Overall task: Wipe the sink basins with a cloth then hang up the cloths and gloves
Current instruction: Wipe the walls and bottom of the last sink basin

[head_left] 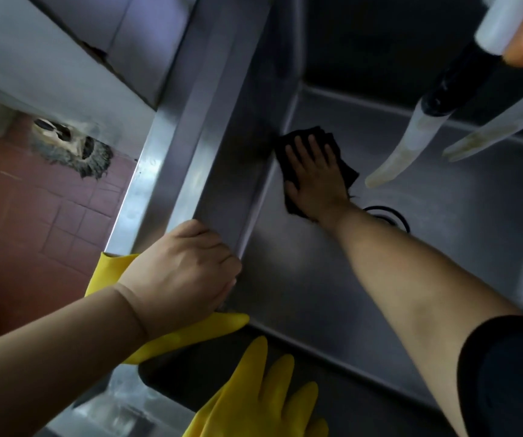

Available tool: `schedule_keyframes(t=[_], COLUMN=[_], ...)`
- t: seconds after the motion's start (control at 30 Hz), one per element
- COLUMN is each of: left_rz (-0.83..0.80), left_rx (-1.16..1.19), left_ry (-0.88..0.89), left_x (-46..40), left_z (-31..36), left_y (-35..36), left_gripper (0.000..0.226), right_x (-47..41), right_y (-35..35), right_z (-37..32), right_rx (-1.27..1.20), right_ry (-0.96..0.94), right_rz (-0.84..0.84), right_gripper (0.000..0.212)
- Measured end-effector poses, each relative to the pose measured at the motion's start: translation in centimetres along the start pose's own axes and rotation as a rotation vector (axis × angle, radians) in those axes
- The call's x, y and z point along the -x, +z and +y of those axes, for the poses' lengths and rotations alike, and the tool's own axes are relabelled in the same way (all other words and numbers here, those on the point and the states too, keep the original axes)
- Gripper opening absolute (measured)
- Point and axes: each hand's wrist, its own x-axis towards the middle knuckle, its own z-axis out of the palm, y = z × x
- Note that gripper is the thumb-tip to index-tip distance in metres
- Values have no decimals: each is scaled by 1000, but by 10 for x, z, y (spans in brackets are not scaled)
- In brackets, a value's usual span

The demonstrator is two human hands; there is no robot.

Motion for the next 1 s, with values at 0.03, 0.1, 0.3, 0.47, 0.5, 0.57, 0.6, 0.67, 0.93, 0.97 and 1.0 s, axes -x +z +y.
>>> schedule_keyframes(t=[0.03,0.1,0.3,0.47,0.5,0.57,0.6,0.67,0.93,0.97,1.0], left_rz=[-1,0,-7,-13,-17,-16,-20,-32,-66,-66,-63], left_rx=[4,6,-29,-41,-45,-64,-72,-79,-75,-70,-64], left_ry=[3,11,10,12,11,14,15,16,21,19,16], left_x=[0,-1,-2,-3,-3,-5,-5,-6,-6,-6,-6], left_z=[0,-1,0,0,0,1,1,2,1,1,1], left_y=[0,0,-3,-1,-2,-4,-5,-6,-8,-8,-7], left_gripper=[25,23,23,26,26,23,22,21,22,22,22], right_x=[-7,-12,29,91,107,132,138,140,84,79,78], right_y=[-1,-1,7,24,26,30,32,34,12,9,7], right_z=[1,-6,-53,-81,-83,-78,-71,-56,3,12,20], right_rx=[-10,-24,-67,-59,-51,-32,-20,20,13,-5,-27], right_ry=[59,142,66,-202,-267,-391,-449,-544,-148,-74,-1], right_rz=[2,-8,-49,-115,-123,-124,-124,-125,-67,-61,-61], right_gripper=[67,67,65,68,69,68,69,69,68,67,65])
